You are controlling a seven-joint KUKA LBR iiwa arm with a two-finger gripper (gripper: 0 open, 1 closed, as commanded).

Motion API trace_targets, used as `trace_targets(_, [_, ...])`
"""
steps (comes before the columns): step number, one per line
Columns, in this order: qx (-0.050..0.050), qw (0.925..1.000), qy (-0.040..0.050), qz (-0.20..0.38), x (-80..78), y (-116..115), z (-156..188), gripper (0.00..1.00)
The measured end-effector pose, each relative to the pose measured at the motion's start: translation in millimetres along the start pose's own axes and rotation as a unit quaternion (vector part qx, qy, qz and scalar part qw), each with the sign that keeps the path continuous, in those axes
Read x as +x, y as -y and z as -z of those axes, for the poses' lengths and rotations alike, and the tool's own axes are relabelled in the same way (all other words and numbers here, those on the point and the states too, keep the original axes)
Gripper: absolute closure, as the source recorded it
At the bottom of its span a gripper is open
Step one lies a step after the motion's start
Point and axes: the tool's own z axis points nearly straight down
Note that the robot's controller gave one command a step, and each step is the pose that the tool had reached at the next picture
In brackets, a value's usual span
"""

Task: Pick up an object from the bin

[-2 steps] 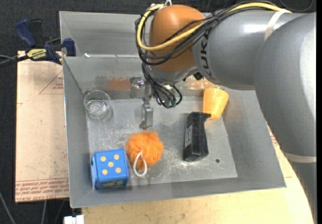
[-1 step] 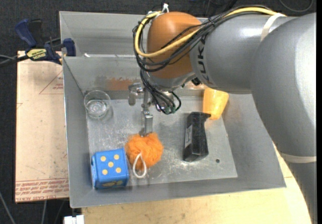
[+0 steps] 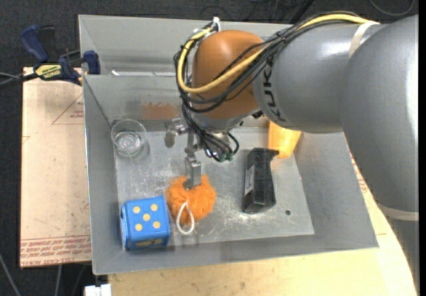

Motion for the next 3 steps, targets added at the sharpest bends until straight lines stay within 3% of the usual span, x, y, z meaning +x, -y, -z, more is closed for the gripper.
trace_targets(1, [-0.004, 0.9981, -0.013, 0.06, 42.9, 15, -57, 0.0])
trace_targets(2, [-0.001, 0.9883, 0.0063, 0.153, 76.9, 37, -58, 1.0])
trace_targets(3, [-0.001, 0.9883, 0.0063, 0.153, 76.9, 37, -58, 1.0])
